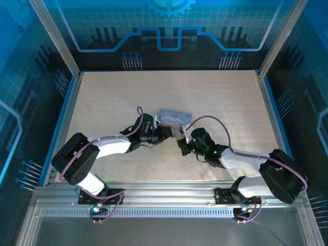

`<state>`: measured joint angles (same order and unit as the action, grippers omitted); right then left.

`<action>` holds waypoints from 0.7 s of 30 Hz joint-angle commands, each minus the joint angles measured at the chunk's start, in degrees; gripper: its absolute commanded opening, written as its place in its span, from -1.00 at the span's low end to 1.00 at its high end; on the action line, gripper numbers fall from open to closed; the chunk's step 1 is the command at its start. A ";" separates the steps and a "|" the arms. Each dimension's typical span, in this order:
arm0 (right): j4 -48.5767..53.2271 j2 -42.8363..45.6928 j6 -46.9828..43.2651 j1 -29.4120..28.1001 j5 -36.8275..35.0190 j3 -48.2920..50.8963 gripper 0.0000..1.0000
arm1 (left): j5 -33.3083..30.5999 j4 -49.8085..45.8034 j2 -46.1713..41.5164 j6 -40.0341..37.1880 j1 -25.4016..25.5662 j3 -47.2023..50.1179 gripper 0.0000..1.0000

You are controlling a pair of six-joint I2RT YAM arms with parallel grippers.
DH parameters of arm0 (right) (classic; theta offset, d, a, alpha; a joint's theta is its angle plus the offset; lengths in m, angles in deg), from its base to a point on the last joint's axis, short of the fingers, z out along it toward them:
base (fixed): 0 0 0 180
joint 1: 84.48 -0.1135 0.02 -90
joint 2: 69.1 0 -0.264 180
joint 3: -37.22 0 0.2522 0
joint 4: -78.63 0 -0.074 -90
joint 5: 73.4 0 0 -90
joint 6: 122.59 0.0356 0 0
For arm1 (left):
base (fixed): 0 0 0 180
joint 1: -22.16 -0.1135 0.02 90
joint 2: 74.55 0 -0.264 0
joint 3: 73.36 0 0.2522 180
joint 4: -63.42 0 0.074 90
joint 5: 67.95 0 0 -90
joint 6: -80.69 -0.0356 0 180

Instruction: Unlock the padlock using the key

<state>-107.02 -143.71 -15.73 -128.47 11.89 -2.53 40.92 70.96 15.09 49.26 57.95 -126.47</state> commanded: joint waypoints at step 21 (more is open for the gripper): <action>-4.98 -1.69 0.26 0.23 2.87 -3.66 -0.91 | 0.94 2.80 2.04 -0.16 1.29 0.24 -0.68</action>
<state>-106.83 -145.65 -14.87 -128.29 12.11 -3.96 39.30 72.08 16.25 49.23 57.95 -126.45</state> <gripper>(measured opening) 0.051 0.220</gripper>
